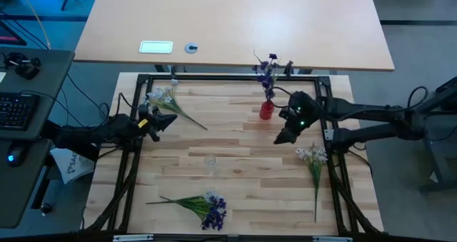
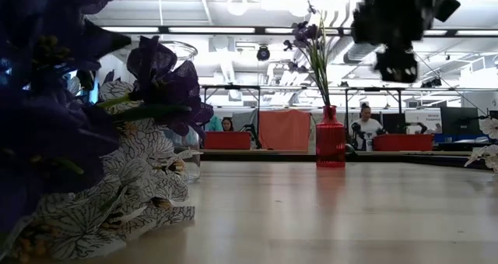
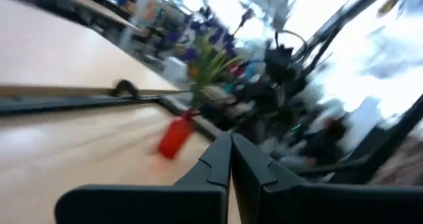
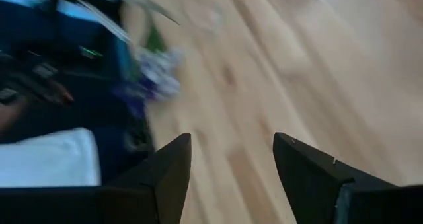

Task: Sort flowers into vase by color
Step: Put the blue flowers into the red crystal vase

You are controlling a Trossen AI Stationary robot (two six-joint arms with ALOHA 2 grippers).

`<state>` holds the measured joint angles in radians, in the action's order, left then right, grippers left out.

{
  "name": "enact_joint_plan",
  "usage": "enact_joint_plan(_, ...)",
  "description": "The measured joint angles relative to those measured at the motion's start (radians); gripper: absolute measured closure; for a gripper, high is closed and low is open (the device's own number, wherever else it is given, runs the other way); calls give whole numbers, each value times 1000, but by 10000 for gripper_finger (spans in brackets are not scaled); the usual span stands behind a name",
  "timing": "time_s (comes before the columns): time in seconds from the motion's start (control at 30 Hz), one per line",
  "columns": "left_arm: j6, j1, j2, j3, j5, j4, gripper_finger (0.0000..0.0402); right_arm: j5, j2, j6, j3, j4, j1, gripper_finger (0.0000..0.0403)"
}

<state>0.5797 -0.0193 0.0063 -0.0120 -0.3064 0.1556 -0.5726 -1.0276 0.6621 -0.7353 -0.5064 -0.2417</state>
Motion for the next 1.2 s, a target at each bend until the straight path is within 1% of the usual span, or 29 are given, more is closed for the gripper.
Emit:
enact_joint_plan(0.07, 148, 0, 0, 0, 45, 53, 401, 27, 0, 73, 0, 120, 40, 194)
enact_joint_plan(0.1, 194, 1, 0, 0, 48, 72, 402, 57, 0, 108, 0, 181, 60, 194)
enact_joint_plan(0.2, 238, 0, 0, 0, 17, 92, 402, 171, 0, 178, 0, 329, 104, 194)
enact_joint_plan(0.23, 258, 0, 0, 0, 22, 95, 402, 207, 0, 194, 0, 369, 115, 194)
enact_joint_plan(0.27, 279, 0, 0, 0, 48, 105, 401, 244, 0, 203, 0, 400, 125, 194)
enact_joint_plan(0.3, 292, 0, 2, -3, 100, 116, 402, 278, 0, 222, 0, 420, 132, 194)
enact_joint_plan(0.37, 284, 0, 21, -28, 252, 133, 402, 340, 0, 259, 0, 450, 145, 194)
enact_joint_plan(0.43, 279, 2, 52, -76, 388, 118, 402, 376, 0, 279, 0, 459, 155, 194)
enact_joint_plan(0.5, 282, 2, 103, -147, 476, 35, 402, 406, 0, 279, 0, 457, 161, 194)
enact_joint_plan(0.53, 273, 5, 136, -190, 526, -41, 402, 414, 0, 278, 0, 456, 164, 194)
enact_joint_plan(0.63, 218, 36, 260, -338, 660, -340, 401, 423, 0, 276, 0, 456, 164, 194)
enact_joint_plan(0.7, 179, 81, 353, -431, 707, -510, 400, 423, 0, 270, 0, 455, 164, 194)
enact_joint_plan(0.77, 160, 142, 434, -503, 716, -633, 396, 423, 0, 244, 0, 453, 164, 194)
enact_joint_plan(0.8, 160, 179, 473, -528, 714, -666, 393, 422, 0, 227, 0, 450, 164, 194)
enact_joint_plan(0.87, 184, 265, 552, -564, 682, -692, 386, 410, 0, 182, 0, 439, 164, 194)
enact_joint_plan(0.93, 228, 359, 629, -571, 630, -691, 379, 396, 0, 140, 0, 424, 164, 194)
enact_joint_plan(1.07, 354, 563, 814, -571, 549, -639, 364, 384, 0, 89, 0, 369, 180, 194)
enact_joint_plan(1.2, 501, 739, 1016, -570, 520, -458, 345, 368, 0, 20, 0, 305, 224, 194)
